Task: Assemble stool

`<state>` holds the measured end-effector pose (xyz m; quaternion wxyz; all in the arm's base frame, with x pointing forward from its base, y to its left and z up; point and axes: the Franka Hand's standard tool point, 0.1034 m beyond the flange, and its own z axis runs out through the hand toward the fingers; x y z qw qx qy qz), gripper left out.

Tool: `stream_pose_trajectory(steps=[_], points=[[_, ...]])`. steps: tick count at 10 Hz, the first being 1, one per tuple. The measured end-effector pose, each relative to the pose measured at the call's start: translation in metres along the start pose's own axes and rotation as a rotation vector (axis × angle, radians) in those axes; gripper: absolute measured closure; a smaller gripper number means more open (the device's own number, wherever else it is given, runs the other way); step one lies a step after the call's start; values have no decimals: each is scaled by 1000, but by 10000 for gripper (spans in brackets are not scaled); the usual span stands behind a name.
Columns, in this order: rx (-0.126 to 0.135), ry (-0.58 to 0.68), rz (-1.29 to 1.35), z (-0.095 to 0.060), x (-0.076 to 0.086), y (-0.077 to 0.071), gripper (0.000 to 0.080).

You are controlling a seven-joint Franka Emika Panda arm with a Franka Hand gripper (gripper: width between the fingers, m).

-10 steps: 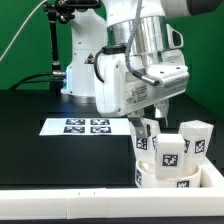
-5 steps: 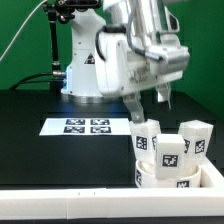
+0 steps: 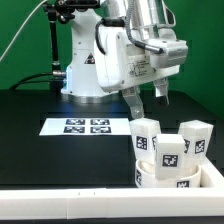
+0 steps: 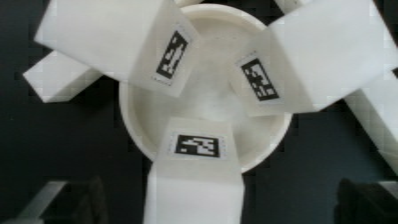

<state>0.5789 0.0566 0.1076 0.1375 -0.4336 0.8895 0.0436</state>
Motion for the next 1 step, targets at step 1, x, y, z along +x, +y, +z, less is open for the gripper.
stream_pose_trajectory(steps=[1], points=[[0,0,0,0,0,0,151]])
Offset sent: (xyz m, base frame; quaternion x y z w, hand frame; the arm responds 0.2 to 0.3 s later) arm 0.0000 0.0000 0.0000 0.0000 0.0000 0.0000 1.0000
